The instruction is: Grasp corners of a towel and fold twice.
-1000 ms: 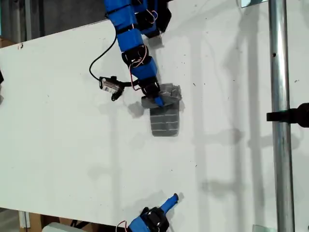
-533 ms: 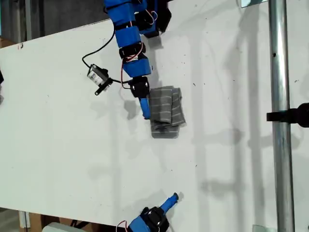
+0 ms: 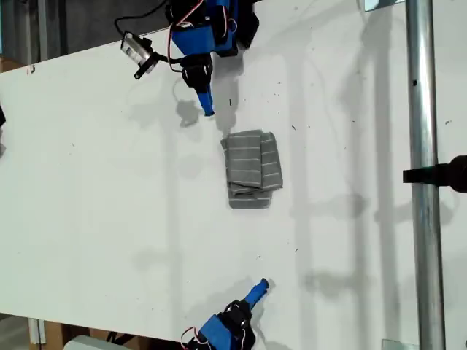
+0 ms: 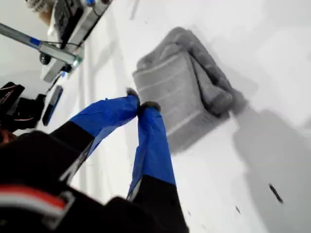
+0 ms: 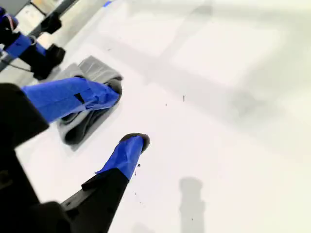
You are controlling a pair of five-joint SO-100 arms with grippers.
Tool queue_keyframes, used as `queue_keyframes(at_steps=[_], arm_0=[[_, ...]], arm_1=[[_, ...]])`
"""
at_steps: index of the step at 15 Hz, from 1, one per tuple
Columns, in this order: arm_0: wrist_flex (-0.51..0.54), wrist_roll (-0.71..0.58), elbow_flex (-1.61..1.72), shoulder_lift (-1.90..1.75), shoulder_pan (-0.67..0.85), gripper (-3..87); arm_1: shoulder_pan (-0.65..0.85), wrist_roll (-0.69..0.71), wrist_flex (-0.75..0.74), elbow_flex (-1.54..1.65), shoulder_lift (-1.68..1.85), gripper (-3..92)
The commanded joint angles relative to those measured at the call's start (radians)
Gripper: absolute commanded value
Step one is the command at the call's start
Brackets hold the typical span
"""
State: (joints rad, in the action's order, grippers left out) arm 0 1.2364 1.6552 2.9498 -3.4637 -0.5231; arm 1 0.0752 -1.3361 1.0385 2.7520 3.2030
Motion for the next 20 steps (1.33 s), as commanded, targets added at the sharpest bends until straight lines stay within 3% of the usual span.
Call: queue_keyframes(at_steps=[1, 4, 6, 7, 8, 9, 10, 11, 20], arm_0=[[-0.038, -0.058, 0.052, -0.008, 0.147, 16.1], [0.017, -0.067, 0.169, -0.008, 0.261, 15.3], [0.038, 0.017, 0.169, -0.008, 0.270, 15.9], [0.055, 0.028, 0.169, -0.008, 0.270, 15.8], [0.057, -0.150, 0.169, -0.008, 0.270, 15.7], [0.057, -0.436, 0.169, -0.008, 0.268, 15.6], [0.057, -0.637, 0.169, -0.006, 0.261, 15.0], [0.055, -0.687, 0.169, -0.006, 0.259, 14.0], [0.055, -0.684, 0.169, -0.006, 0.264, 13.9]], arm_1=[[-0.008, -0.066, 0.184, 0.026, 0.089, 0.4], [0.023, -0.265, 0.408, 0.137, 0.081, 1.7], [-0.014, -0.291, 0.402, 0.138, 0.081, 12.4], [0.021, -0.265, 0.410, 0.135, 0.081, 12.3], [0.063, -0.158, 0.428, 0.135, 0.083, 12.3], [0.087, -0.158, 0.426, 0.135, 0.083, 12.5], [0.104, -0.155, 0.426, 0.135, 0.083, 12.5], [0.115, -0.155, 0.426, 0.135, 0.083, 12.5], [0.112, -0.155, 0.426, 0.135, 0.083, 12.5]])
